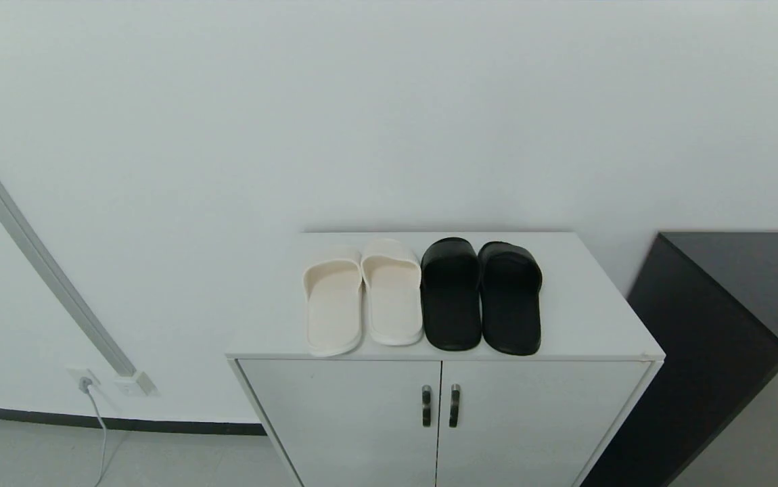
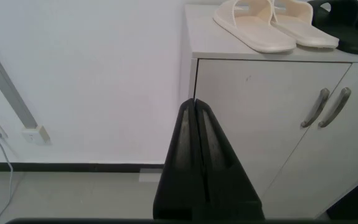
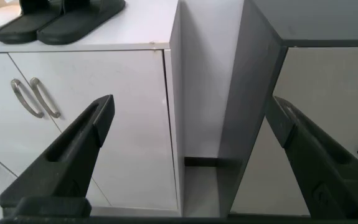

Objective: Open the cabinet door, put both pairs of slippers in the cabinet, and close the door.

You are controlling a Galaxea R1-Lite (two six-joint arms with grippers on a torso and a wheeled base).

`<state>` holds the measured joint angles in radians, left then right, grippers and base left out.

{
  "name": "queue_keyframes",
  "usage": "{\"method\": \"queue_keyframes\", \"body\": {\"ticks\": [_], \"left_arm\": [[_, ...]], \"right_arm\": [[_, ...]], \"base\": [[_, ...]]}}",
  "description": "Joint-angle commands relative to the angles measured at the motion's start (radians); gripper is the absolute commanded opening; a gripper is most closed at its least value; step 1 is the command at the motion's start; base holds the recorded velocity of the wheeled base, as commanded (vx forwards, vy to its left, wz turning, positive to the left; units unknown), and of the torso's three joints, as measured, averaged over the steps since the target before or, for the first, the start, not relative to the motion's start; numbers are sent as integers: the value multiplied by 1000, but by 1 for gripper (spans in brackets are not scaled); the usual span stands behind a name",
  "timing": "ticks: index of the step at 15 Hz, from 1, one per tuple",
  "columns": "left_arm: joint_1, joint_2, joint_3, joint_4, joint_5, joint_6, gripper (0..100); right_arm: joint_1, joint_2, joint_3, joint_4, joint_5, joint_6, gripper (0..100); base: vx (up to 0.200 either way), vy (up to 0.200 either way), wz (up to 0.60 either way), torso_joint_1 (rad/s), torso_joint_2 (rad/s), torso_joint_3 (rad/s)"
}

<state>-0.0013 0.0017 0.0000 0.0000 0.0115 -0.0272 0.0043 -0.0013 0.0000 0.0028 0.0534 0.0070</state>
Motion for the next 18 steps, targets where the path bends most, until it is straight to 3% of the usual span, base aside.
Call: {"method": "queue_keyframes", "body": {"ticks": [1,5,7,8,9,10,12,15,18], "left_arm": [[1,0,0,0,1,0,0],[0,0,0,0,4,0,0],[0,0,-2,0,4,0,0],[1,0,0,0,4,0,0],[0,0,0,0,4,0,0],[0,0,0,0,4,1,0],[1,0,0,0,4,3,0],[0,0,0,0,4,4,0],[0,0,0,0,1,6,0]], "right_arm": [[0,1,0,0,0,1,100],[0,9,0,0,-1,1,100],[-12,33,-55,-15,-60,14,100],[8,127,-187,8,-52,142,100],[43,205,-222,33,-21,208,100],[46,262,-213,39,20,82,100],[51,425,-249,14,88,44,100],[120,713,-324,-138,120,42,100],[252,974,-387,-279,49,59,100]], "base": [[0,0,0,0,0,0],[0,0,0,0,0,0],[0,0,0,0,0,0],[0,0,0,0,0,0],[0,0,0,0,0,0],[0,0,0,0,0,0],[0,0,0,0,0,0],[0,0,0,0,0,0],[0,0,0,0,0,0]]}}
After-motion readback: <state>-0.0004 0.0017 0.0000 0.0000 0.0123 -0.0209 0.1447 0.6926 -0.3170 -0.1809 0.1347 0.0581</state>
